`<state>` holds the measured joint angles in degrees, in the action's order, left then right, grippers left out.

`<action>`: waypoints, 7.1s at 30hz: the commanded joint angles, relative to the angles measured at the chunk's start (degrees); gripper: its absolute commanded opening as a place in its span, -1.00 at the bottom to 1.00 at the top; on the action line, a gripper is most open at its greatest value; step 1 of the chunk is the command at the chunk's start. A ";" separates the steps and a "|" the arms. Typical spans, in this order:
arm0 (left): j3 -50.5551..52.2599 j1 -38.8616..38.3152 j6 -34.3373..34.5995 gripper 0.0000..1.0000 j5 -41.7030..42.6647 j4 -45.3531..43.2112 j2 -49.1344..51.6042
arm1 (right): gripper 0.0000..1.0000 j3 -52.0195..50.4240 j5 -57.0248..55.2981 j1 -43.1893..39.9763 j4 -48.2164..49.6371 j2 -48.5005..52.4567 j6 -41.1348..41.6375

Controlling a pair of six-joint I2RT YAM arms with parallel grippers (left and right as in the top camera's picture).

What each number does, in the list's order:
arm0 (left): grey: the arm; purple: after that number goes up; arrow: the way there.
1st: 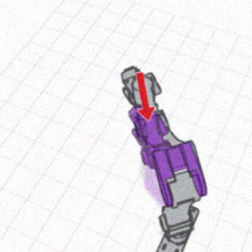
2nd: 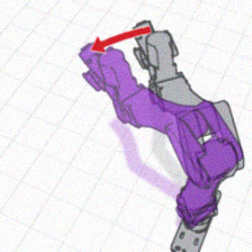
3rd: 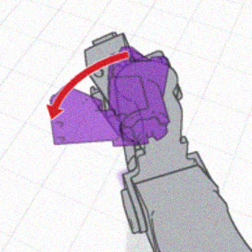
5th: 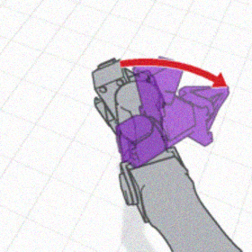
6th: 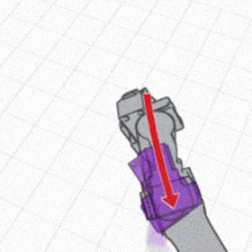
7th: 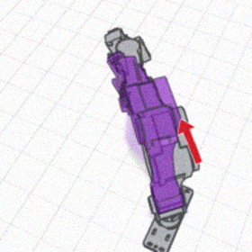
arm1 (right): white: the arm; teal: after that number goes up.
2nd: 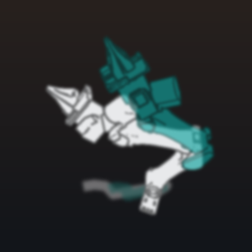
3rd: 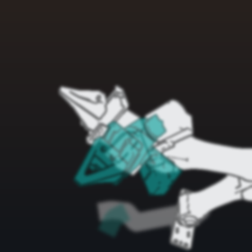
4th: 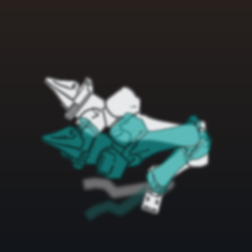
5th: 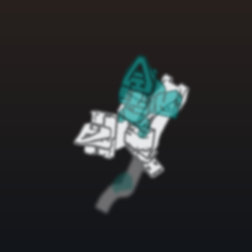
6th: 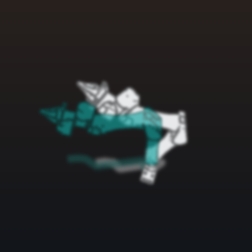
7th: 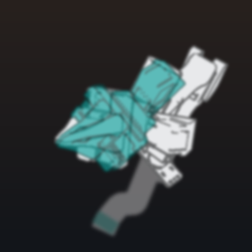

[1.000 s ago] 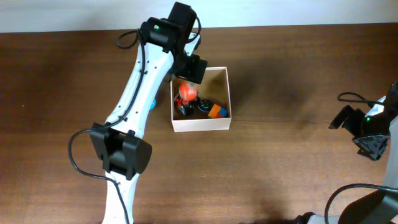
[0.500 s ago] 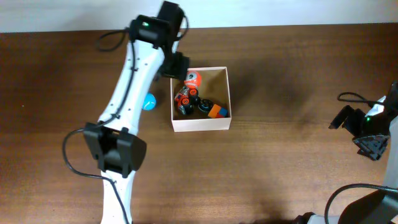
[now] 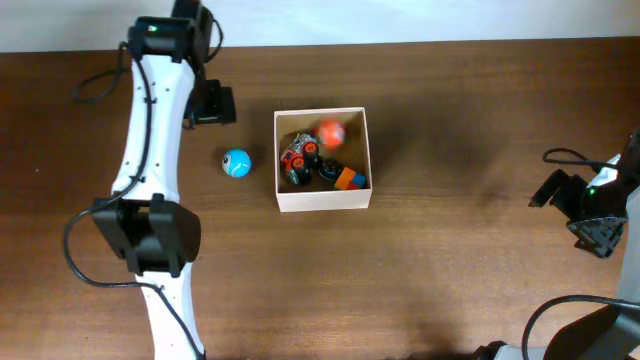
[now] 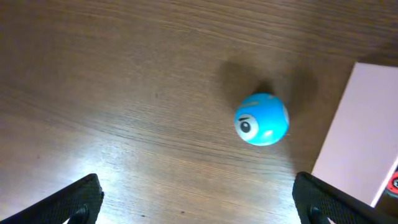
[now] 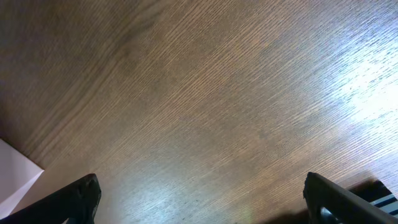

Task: Pack container
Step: 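Carry the red ball with the left gripper into the box and release, then move the left gripper back over the blue ball beside the box, then close the left gripper on the blue ball and lift it, then carry the blue ball with the left gripper into the box and release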

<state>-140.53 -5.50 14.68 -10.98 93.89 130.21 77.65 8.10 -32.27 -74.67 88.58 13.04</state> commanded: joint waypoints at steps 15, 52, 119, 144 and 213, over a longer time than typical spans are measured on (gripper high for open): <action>16.81 0.26 -4.44 0.99 12.61 -10.49 0.20 | 0.97 0.04 0.33 -0.42 0.15 0.31 -0.59; 31.21 -0.76 -6.62 0.99 14.62 -25.90 1.70 | 0.98 0.04 0.33 -0.42 0.15 0.31 -0.59; -4.13 -4.83 -8.87 0.29 23.15 -4.07 4.33 | 0.97 0.04 0.33 -0.42 0.15 0.31 -0.59; -6.64 -16.41 -10.47 0.99 18.62 -3.85 4.46 | 0.98 0.04 0.33 -0.42 0.15 0.31 -0.59; 18.14 -13.27 -16.92 0.99 17.18 -31.78 -19.39 | 0.97 0.04 0.33 -0.42 0.15 0.31 -0.59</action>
<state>-132.40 -20.43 -0.93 6.90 65.23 118.04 77.65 8.10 -32.27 -74.67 88.71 13.04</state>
